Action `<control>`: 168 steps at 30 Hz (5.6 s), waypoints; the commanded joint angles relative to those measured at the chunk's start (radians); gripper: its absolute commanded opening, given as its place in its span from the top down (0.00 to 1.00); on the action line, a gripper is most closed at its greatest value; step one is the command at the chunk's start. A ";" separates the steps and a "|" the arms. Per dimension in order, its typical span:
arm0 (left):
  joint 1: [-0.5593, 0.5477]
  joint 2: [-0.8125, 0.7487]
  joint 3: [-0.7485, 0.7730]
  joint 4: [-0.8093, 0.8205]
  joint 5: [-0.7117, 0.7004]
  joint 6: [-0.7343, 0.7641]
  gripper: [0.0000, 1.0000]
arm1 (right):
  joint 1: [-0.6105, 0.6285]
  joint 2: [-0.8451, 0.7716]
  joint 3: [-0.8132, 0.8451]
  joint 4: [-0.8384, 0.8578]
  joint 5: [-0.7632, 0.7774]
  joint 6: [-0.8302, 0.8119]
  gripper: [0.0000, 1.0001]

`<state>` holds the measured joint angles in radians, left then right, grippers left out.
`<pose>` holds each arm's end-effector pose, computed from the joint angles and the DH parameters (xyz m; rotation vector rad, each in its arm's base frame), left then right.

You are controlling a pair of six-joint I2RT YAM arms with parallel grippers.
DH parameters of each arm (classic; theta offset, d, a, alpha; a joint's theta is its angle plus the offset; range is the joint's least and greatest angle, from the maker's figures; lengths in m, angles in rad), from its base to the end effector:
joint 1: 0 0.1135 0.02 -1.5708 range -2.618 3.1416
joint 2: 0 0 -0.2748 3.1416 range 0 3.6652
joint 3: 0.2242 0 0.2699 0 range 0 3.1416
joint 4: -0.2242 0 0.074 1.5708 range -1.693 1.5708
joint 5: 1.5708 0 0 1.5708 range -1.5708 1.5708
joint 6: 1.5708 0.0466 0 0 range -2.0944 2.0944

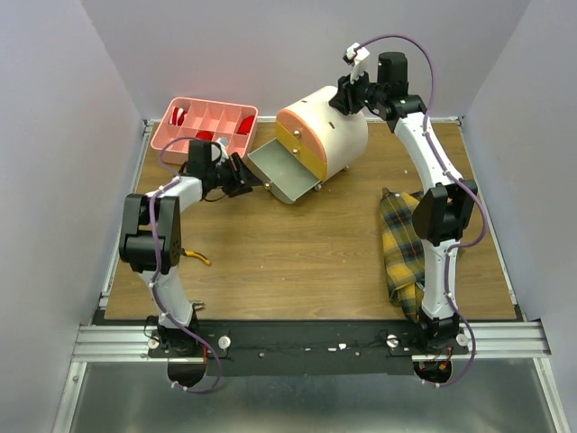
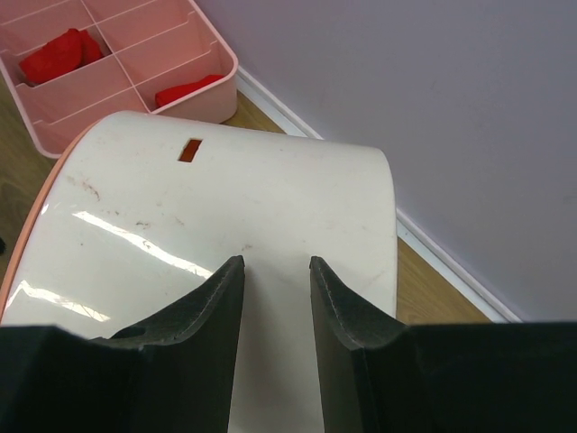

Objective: Sort the tools into containers

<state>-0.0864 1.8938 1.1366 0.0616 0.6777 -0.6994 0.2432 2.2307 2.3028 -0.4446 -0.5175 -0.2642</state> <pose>0.4203 -0.0657 0.1663 -0.3354 2.3285 -1.1715 0.5314 0.1556 0.3677 -0.8058 1.7454 0.4871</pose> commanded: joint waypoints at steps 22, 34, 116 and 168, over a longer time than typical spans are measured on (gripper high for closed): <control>0.280 -0.432 -0.153 -1.177 -0.282 0.437 0.47 | 0.007 -0.009 -0.105 -0.175 0.065 -0.070 0.56; 0.280 -0.469 -0.225 -0.984 -0.290 0.292 0.47 | 0.007 -0.014 -0.112 -0.180 0.059 -0.063 0.56; 0.022 -0.181 0.046 0.191 0.539 -0.262 0.01 | 0.008 -0.049 -0.200 -0.195 0.125 -0.162 0.56; 0.568 -0.627 -0.635 -0.925 -0.609 2.680 0.45 | 0.048 -0.079 -0.330 -0.204 0.194 -0.233 0.55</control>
<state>0.4702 1.2346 0.6022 -1.0252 0.1444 1.9755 0.2554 2.0541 2.0430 -0.4122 -0.3859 -0.4675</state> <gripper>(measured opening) 0.698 0.445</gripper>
